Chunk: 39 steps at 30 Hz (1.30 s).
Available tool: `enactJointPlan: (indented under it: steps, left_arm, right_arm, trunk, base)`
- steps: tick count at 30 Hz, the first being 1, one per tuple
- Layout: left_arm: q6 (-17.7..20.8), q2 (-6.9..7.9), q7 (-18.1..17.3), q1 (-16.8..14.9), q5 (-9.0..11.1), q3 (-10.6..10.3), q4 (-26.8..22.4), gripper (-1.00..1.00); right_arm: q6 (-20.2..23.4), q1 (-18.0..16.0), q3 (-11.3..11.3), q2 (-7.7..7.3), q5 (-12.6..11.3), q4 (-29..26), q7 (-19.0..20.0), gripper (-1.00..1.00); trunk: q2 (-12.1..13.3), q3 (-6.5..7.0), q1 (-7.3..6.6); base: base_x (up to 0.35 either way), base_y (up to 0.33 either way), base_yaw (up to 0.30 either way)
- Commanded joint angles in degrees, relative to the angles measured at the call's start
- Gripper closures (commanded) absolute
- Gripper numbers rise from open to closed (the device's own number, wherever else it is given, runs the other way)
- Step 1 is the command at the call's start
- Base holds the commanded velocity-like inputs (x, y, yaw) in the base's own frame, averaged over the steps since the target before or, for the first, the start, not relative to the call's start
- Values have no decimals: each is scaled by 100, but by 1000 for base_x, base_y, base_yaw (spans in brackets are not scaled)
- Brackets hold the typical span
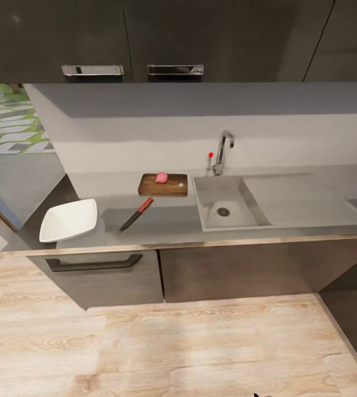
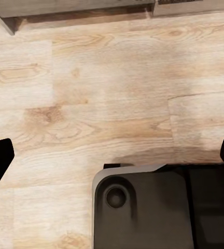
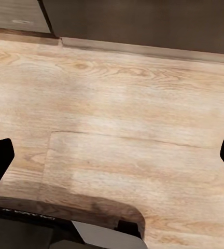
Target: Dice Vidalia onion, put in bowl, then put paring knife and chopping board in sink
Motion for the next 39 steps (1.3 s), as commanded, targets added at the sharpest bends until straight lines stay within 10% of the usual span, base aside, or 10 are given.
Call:
enactJointPlan:
  steps: [1, 39]
  left_arm:
    - [-9, 10, 41, 0, 40, -39, -8, -100]
    - [-9, 2, 41, 0, 40, -47, 72, -100]
  right_arm:
    - [-16, 1, -40, 10, 44, -8, 38, -100]
    - [-20, 1, -23, 10, 44, -4, 38, -100]
  trunk:
    - [-9, 2, 4]
    - [-9, 350, 4]
  base:
    - [0, 0, 0]
    - [0, 0, 0]
